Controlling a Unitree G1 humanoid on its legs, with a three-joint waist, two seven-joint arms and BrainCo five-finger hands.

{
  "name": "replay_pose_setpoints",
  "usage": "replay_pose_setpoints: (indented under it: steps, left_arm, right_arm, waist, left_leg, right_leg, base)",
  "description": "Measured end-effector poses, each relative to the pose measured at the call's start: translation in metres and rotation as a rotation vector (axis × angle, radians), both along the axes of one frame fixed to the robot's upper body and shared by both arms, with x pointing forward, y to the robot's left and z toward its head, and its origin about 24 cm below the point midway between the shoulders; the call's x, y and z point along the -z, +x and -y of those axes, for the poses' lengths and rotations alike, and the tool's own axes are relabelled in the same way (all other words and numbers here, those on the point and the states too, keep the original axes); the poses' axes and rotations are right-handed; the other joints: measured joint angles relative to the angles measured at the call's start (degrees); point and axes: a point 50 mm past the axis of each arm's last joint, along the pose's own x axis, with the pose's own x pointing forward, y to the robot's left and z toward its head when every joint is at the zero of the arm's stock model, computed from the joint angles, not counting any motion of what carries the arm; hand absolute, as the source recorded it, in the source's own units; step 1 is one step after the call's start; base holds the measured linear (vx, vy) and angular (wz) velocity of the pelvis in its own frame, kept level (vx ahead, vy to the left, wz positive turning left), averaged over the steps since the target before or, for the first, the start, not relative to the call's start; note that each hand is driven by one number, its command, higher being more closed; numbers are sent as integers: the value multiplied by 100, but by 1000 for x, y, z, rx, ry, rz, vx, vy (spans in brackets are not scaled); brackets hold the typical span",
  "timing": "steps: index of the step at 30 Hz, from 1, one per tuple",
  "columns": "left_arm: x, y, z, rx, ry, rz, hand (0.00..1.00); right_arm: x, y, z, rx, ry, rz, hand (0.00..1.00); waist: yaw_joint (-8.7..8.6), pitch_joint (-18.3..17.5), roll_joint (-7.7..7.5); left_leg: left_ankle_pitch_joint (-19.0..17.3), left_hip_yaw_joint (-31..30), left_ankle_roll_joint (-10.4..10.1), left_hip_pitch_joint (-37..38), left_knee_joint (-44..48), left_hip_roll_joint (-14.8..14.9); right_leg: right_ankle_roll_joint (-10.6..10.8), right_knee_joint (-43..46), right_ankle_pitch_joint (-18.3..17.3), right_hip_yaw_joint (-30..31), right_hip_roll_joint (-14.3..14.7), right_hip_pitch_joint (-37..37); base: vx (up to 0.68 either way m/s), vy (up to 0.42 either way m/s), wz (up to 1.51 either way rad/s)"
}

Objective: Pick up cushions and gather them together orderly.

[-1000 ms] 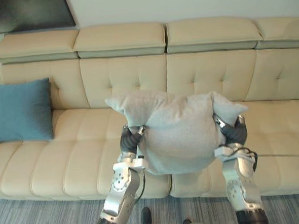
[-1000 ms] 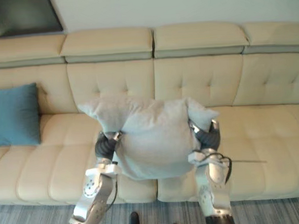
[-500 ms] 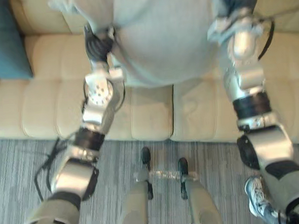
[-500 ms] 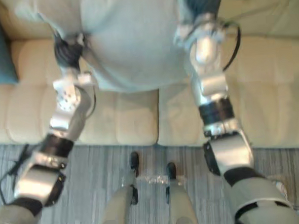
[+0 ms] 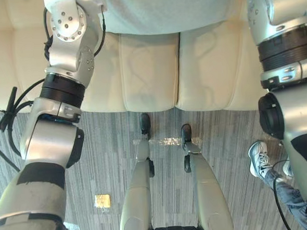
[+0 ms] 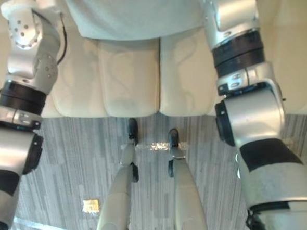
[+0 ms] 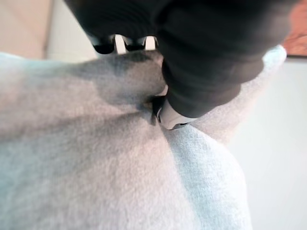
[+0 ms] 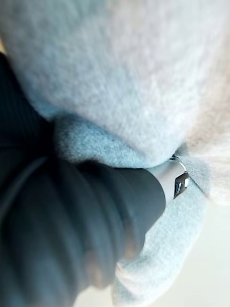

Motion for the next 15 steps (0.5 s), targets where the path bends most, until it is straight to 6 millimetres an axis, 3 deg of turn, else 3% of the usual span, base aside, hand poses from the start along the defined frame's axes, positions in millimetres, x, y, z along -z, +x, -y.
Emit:
replay_pose_setpoints:
  steps: [9, 11, 15]
  left_arm:
    - [-13, -11, -2, 53, -65, 91, 0]
    - [-16, -16, -2, 71, -75, 115, 0]
    - [-10, -23, -16, 77, -121, 144, 0]
  right_arm:
    - [-6, -16, 27, 1, 131, 90, 0]
    - [-3, -22, 39, -23, 179, 129, 0]
    - [18, -35, 87, 1, 287, 188, 0]
  waist:
    - [19, 1, -1]
    - [41, 1, -1]
    - [65, -1, -5]
  left_leg:
    - [95, 33, -133, -263, 0, 1]
    - [94, 38, -133, -326, 0, 14]
    - [73, 55, -150, -301, 0, -12]
  right_leg:
    - [-5, 118, -8, 153, -8, -373]
    - [-19, 198, -25, 155, -1, -467]
    - [-28, 581, -175, 156, -37, -604]
  base:
    - [10, -53, -5]
    - [-11, -67, -1]
    - [-22, -81, 6]
